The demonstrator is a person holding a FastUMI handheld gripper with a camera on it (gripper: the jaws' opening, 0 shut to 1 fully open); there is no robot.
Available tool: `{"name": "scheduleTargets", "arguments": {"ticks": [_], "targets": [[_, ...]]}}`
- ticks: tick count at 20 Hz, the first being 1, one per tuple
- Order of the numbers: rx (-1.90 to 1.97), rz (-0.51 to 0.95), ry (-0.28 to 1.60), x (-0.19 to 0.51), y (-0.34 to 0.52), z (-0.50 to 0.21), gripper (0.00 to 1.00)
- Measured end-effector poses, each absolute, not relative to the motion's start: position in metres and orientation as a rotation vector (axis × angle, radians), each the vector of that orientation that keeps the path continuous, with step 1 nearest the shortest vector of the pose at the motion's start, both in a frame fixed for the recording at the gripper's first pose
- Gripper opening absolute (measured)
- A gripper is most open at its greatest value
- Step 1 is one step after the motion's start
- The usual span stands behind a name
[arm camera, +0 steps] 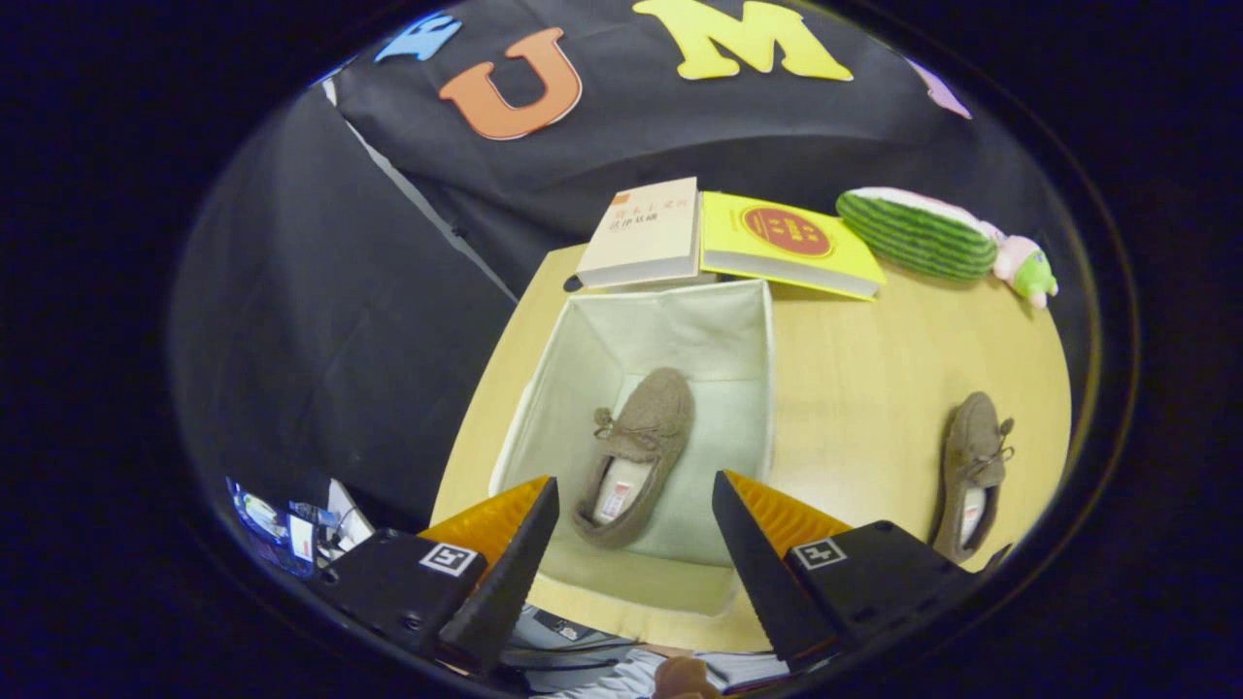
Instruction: Open the storage box then place both shoes into the box .Put the left shoe in first, then the right shoe, with the right side of both shoes facing outward in a uniform manner.
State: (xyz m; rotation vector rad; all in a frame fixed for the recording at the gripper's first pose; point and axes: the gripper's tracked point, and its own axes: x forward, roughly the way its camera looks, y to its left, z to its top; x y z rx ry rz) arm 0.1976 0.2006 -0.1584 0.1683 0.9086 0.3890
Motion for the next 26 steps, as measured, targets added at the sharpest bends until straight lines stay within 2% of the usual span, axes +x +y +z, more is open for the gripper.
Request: {"name": "scheduleTargets", "arguments": {"ticks": [8, 19, 22, 24, 26], "targets": [[0.120, 0.303, 0.910, 0.184, 0.094, -0.161, 1.00], [0.144, 0.048, 1.066, 0.190, -0.083, -0.254, 0.99], [0.156, 0.026, 1.115, 0.187, -0.106, -0.270, 0.99], [0.140, 0.029, 1.147, 0.186, -0.119, -0.280, 0.97], [0.076, -0.029, 1.165, 0.192, -0.144, -0.294, 0.92]]}}
